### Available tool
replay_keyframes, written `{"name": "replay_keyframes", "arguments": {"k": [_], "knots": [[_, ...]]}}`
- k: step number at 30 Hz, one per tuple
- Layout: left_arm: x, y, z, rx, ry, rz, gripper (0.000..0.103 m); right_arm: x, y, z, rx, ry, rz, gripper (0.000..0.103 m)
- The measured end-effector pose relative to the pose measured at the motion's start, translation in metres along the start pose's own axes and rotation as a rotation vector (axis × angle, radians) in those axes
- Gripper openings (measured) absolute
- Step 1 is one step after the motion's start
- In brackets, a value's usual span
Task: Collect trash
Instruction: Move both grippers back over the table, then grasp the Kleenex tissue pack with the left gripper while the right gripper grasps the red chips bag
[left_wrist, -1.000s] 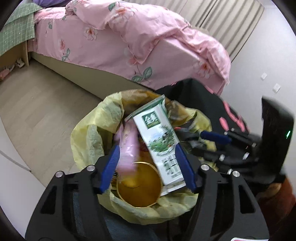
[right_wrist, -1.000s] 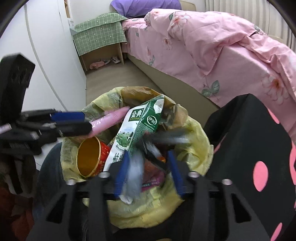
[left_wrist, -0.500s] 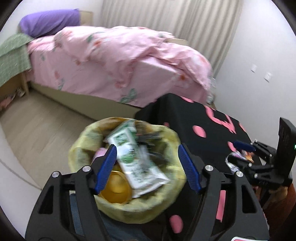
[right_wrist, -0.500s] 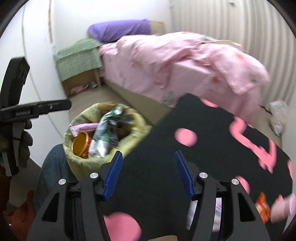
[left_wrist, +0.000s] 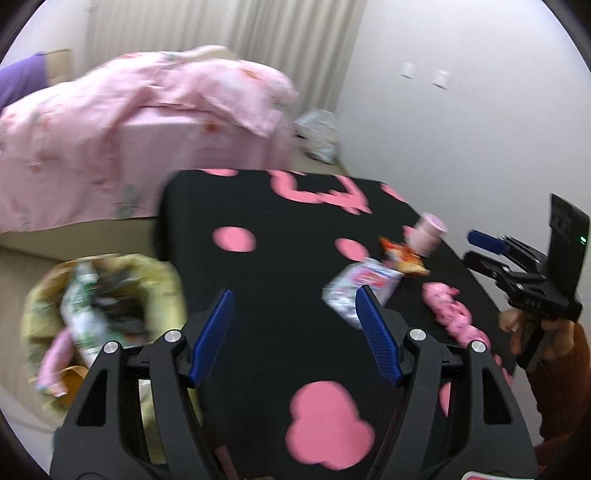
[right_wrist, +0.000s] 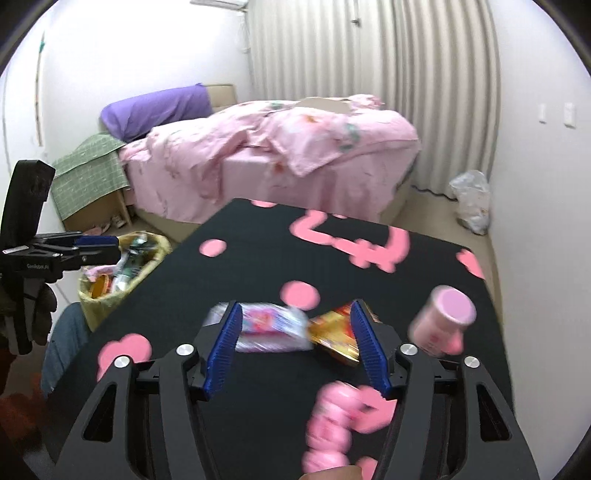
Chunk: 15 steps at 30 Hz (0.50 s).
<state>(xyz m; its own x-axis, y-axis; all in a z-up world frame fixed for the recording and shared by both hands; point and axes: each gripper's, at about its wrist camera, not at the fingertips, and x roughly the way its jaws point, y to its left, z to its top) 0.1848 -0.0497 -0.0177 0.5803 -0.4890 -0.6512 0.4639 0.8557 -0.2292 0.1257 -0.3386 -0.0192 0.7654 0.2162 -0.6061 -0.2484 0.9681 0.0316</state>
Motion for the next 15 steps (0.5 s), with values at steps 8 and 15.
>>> {"name": "replay_keyframes", "arguments": {"k": [8, 15], "knots": [[0.1, -0.073, 0.008, 0.229, 0.206, -0.133, 0.065, -0.002, -0.048, -0.044, 0.064, 0.075, -0.083, 0.059], [0.153, -0.074, 0.014, 0.211, 0.269, -0.082, 0.065, 0.009, -0.055, -0.052, 0.084, 0.1, -0.051, 0.059]]}}
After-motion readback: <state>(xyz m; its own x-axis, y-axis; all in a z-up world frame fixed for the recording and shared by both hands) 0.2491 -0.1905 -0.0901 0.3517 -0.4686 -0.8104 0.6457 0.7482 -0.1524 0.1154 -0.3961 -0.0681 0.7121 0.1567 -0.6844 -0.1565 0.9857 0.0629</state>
